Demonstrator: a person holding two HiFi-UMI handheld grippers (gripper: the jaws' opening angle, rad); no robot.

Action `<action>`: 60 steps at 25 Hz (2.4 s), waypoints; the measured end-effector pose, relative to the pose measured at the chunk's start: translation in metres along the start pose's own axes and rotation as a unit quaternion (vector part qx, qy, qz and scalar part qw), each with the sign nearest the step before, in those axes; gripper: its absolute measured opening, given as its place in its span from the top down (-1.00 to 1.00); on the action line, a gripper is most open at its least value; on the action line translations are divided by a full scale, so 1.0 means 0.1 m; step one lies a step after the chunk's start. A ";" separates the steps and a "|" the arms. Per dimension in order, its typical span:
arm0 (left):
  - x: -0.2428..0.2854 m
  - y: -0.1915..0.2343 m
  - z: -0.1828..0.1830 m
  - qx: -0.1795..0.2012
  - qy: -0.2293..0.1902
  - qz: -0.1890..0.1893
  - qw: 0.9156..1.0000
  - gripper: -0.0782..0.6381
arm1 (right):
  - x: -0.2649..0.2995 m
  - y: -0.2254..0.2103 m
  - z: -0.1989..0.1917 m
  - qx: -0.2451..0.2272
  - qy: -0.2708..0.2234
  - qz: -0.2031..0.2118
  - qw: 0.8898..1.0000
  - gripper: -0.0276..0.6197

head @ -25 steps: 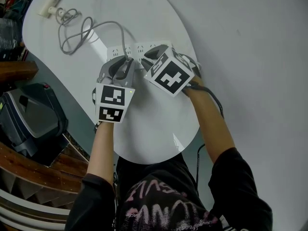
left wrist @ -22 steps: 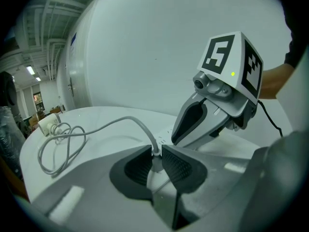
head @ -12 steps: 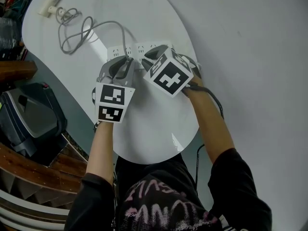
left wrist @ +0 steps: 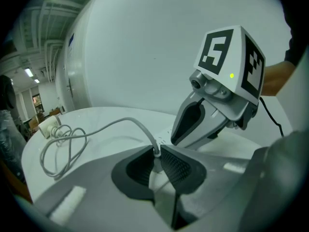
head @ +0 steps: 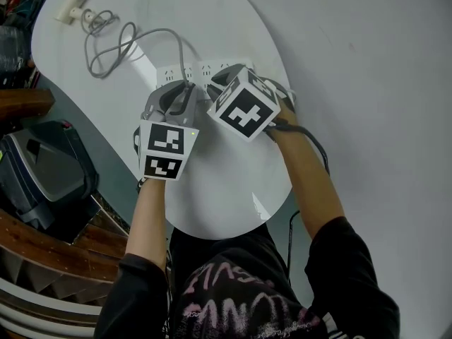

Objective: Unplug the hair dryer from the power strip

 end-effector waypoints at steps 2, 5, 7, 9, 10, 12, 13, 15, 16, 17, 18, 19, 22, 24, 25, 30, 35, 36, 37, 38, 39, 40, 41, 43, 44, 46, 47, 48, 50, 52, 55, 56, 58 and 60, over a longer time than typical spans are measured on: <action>0.00 0.00 0.00 0.002 0.000 -0.003 1.000 0.63 | 0.01 0.00 0.02 -0.003 0.011 0.000 1.000 0.68; 0.00 0.02 -0.01 -0.027 -0.005 -0.007 1.000 0.63 | 0.00 0.00 0.04 -0.004 0.016 0.000 1.000 0.68; -0.01 0.02 -0.01 -0.027 -0.006 -0.007 1.000 0.63 | -0.01 -0.01 0.04 -0.001 0.016 0.003 1.000 0.68; -0.01 0.01 0.00 -0.012 -0.006 -0.011 1.000 0.64 | 0.00 -0.01 0.03 0.002 0.015 0.004 1.000 0.68; 0.00 0.02 -0.01 -0.012 -0.008 -0.014 1.000 0.64 | 0.00 -0.01 0.03 0.002 0.016 0.004 1.000 0.68; 0.01 0.04 -0.02 -0.036 -0.013 -0.017 0.999 0.64 | 0.01 -0.01 0.03 0.000 0.018 0.000 1.000 0.68; 0.01 0.06 -0.02 -0.051 -0.014 -0.016 0.998 0.64 | 0.01 -0.01 0.03 0.001 0.017 -0.002 1.000 0.68; 0.00 0.06 -0.02 -0.047 -0.011 -0.013 0.999 0.64 | 0.01 0.00 0.03 0.004 0.014 -0.004 1.000 0.68; -0.01 0.04 -0.01 -0.028 -0.006 -0.014 0.999 0.64 | 0.01 0.01 0.02 0.005 0.012 -0.003 1.000 0.68; -0.01 0.03 0.00 -0.012 -0.002 -0.016 1.000 0.64 | 0.01 0.01 0.02 0.006 0.011 -0.002 1.000 0.68; -0.01 0.02 0.01 -0.007 0.000 -0.017 1.000 0.64 | 0.01 0.01 0.01 0.006 0.011 -0.001 1.000 0.68; -0.01 0.02 0.00 -0.013 -0.002 -0.017 1.000 0.64 | 0.01 0.01 0.02 0.006 0.013 -0.002 1.000 0.68; -0.01 0.05 -0.02 -0.047 -0.009 -0.014 0.999 0.64 | 0.02 0.01 0.05 0.001 0.020 -0.007 1.000 0.68; -0.02 0.06 -0.02 -0.050 -0.009 -0.012 0.999 0.64 | 0.02 0.02 0.06 0.003 0.022 -0.010 1.000 0.68; -0.02 0.05 -0.01 -0.043 -0.007 -0.010 0.999 0.64 | 0.02 0.02 0.05 0.005 0.021 -0.010 1.000 0.68; 0.00 0.03 0.02 -0.014 0.002 -0.016 1.000 0.65 | 0.02 0.00 0.04 0.005 0.021 -0.008 1.000 0.68; -0.01 0.05 0.02 0.005 0.004 -0.014 1.000 0.65 | 0.03 0.02 0.05 0.010 0.021 -0.004 1.000 0.68; -0.01 0.04 0.03 0.016 0.007 -0.016 1.000 0.65 | 0.03 0.01 0.06 0.009 0.025 -0.003 1.000 0.68; -0.01 0.03 0.03 0.015 0.006 -0.018 1.000 0.65 | 0.02 0.01 0.07 0.009 0.027 -0.003 1.000 0.68; -0.01 0.04 0.02 0.002 0.003 -0.019 1.000 0.65 | 0.02 0.01 0.08 0.009 0.029 -0.003 1.000 0.68; -0.01 0.06 0.01 -0.017 -0.002 -0.021 1.000 0.65 | 0.02 0.02 0.08 0.010 0.029 -0.003 1.000 0.68; -0.02 0.08 0.00 -0.032 -0.006 -0.023 0.999 0.65 | 0.02 0.02 0.08 0.011 0.030 -0.004 0.999 0.68; -0.02 0.09 0.00 -0.035 -0.008 -0.024 0.999 0.65 | 0.02 0.02 0.08 0.012 0.032 -0.004 0.999 0.68; -0.02 0.07 0.02 -0.014 -0.003 -0.027 1.000 0.65 | 0.02 0.02 0.09 0.011 0.036 -0.005 0.999 0.68; -0.02 0.06 0.03 -0.002 0.001 -0.027 1.000 0.65 | 0.02 0.02 0.09 0.010 0.039 -0.006 0.999 0.68; -0.03 0.05 0.03 -0.001 0.003 -0.026 1.000 0.65 | 0.02 0.03 0.10 0.008 0.042 -0.007 0.999 0.68; -0.02 0.06 0.03 -0.014 0.001 -0.026 1.000 0.65 | 0.01 0.03 0.09 0.008 0.042 -0.007 0.999 0.68; -0.02 0.07 0.03 -0.028 -0.002 -0.026 0.999 0.65 | 0.01 0.03 0.09 0.010 0.040 -0.007 0.999 0.68; -0.02 0.08 0.03 -0.025 0.000 -0.025 0.999 0.65 | 0.02 0.03 0.08 0.013 0.037 -0.008 0.999 0.68; -0.02 0.04 0.05 0.020 0.011 -0.028 0.999 0.65 | 0.03 0.03 0.09 0.010 0.044 -0.008 0.999 0.68; -0.02 0.05 0.03 0.011 0.008 -0.037 0.999 0.65 | 0.04 0.03 0.10 0.006 0.051 -0.006 0.999 0.68; -0.03 0.07 0.02 -0.012 0.002 -0.038 0.999 0.65 | 0.03 0.03 0.10 0.007 0.049 -0.006 0.999 0.68; -0.02 0.10 0.02 -0.038 -0.001 -0.035 0.999 0.65 | 0.03 0.04 0.10 0.010 0.046 -0.008 0.999 0.68; -0.02 0.08 0.04 -0.003 0.010 -0.031 0.999 0.65 | 0.04 0.03 0.11 0.010 0.048 -0.008 0.999 0.68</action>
Point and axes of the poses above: the fingertips, and each gripper's own axes: x forward along the fingers, y to its left, z out of its top, the point moved 8 cm from there along -x, backward along the fingers, and after that the axes turned 7 degrees about x, right-handed, at the moved point
